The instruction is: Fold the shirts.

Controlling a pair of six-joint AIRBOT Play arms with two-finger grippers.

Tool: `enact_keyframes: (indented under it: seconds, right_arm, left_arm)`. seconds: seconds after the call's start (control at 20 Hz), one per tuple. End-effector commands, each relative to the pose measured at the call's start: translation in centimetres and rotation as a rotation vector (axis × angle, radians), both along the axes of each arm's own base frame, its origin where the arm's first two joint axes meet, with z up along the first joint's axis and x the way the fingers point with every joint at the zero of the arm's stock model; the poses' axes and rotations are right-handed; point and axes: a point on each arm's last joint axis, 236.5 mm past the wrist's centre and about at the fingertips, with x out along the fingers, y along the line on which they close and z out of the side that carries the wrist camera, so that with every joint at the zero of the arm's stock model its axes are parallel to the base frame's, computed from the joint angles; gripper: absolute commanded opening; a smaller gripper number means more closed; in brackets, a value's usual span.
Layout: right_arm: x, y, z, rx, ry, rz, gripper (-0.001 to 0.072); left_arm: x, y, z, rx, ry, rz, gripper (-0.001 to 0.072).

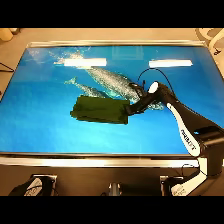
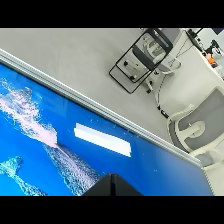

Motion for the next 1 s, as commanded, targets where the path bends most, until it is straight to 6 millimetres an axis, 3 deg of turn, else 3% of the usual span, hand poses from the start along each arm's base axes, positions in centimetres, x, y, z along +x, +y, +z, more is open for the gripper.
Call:
enact_keyframes:
  seconds: [0.0,0.1,0.15,0.2,0.25,0.3,0.35,0.45,0.6,0.7,0.85,0.95]
  right_arm:
    - [2.8,2.4,0.4,0.096,-0.071,-0.125,0.0482]
    - [2.8,4.1,0.7,0.188,-0.023,-0.171,0.0470]
    - [2.6,5.0,0.9,0.237,0.003,-0.178,0.0390]
    - [2.2,5.9,1.4,0.284,0.016,-0.161,0.0252]
    - [2.0,6.3,2.0,0.310,0.008,-0.131,0.0061]
    - [2.1,6.3,2.7,0.328,-0.011,-0.097,0.0015]
    - [2.7,5.6,3.6,0.341,-0.055,-0.052,0.0015]
    - [5.3,2.5,6.4,0.359,-0.143,-0.045,0.0014]
    - [10.4,-7.8,11.0,0.348,-0.283,-0.255,0.0013]
    - [11.2,-16.6,13.2,0.329,-0.329,-0.407,0.0014]
    - [8.1,-29.3,14.7,0.243,-0.348,-0.581,0.0014]
    - [4.1,-36.8,15.0,0.156,-0.333,-0.689,0.0015]
  left_arm:
    - [-0.1,-0.5,-0.3,0.002,0.011,-0.020,0.0018]
    - [-0.1,-1.2,-0.3,0.002,0.011,-0.036,0.0018]
    - [-0.1,-1.5,-0.3,0.002,0.011,-0.043,0.0018]
    - [-0.1,-1.7,-0.3,0.003,0.011,-0.049,0.0018]
    - [-0.1,-1.8,-0.3,0.002,0.011,-0.051,0.0018]
    - [-0.1,-1.8,-0.3,0.001,0.011,-0.051,0.0018]
    - [-0.1,-1.8,-0.3,-0.007,0.014,-0.049,0.0018]
    - [-0.1,-1.8,-0.3,-0.015,0.018,-0.049,0.0018]
    - [-0.2,-1.8,-0.3,-0.025,0.023,-0.048,0.0018]
    - [-0.2,-1.8,-0.3,-0.026,0.023,-0.048,0.0018]
    - [-0.2,-1.8,-0.3,-0.026,0.023,-0.048,0.0018]
    - [-0.2,-1.8,-0.3,-0.026,0.023,-0.048,0.0018]
